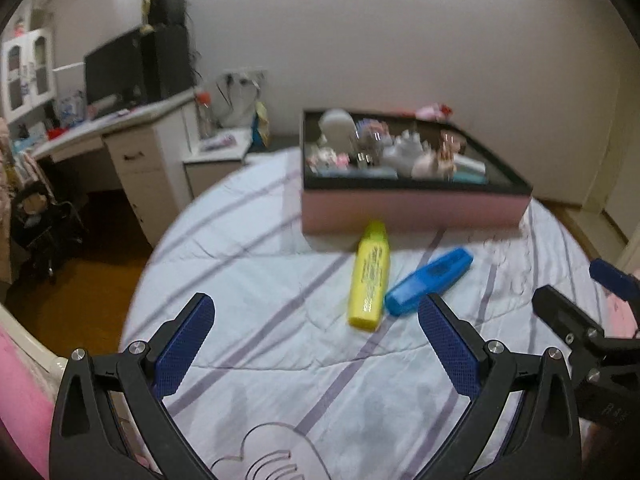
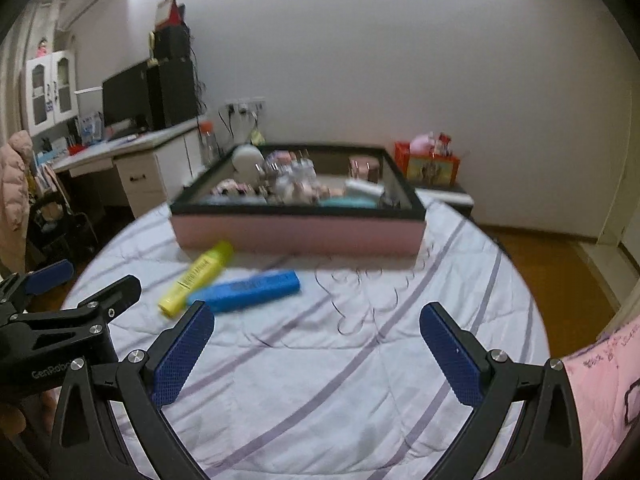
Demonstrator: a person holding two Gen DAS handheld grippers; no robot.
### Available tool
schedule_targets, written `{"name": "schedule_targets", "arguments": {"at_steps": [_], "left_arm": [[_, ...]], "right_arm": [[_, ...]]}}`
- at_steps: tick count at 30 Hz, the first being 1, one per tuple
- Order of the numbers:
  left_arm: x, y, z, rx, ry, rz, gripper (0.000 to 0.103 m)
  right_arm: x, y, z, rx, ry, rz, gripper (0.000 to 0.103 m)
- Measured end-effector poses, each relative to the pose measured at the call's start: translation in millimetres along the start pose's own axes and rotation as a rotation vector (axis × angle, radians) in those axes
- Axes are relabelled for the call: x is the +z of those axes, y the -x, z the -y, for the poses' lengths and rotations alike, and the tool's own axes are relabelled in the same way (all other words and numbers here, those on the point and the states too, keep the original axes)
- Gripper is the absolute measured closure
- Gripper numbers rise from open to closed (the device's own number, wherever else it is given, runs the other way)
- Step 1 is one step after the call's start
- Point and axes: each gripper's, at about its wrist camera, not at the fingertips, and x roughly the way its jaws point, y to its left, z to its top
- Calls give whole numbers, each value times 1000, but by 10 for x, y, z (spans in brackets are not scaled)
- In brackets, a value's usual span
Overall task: Organize rigid objects
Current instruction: 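Withdraw both grippers from the pink box back toward the highlighters, then grasp the yellow highlighter with the left gripper while the right grasps the blue highlighter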
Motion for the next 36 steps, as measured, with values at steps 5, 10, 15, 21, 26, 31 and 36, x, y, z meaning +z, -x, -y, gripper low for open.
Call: {"name": "schedule_targets", "arguments": {"at_steps": [5,10,15,21,26,31,36], "left_arm": [[-37,-364,41,37,-41,-126,0],[60,-491,53,75,-56,-157,0],[116,-665,124,54,-77,-201,0],[214,-759,342,-17,-120,-206,28],[279,-765,446,-70,-121,-186,76],[218,-641,352,-77,-79,-165,76],[139,-504,251,-49,-85,-160,76]], "right_arm": [[-12,-254,130,1,-29,-61,0],[21,-390,204,18,-44,-93,0],[35,-455,250,36,-60,-111,0],[31,-521,320,42,-72,-132,0],[41,-546,357,39,-78,-139,0],[52,-573,329,22,-72,-150,0],[144,-685,235,25,-92,-180,0]]}}
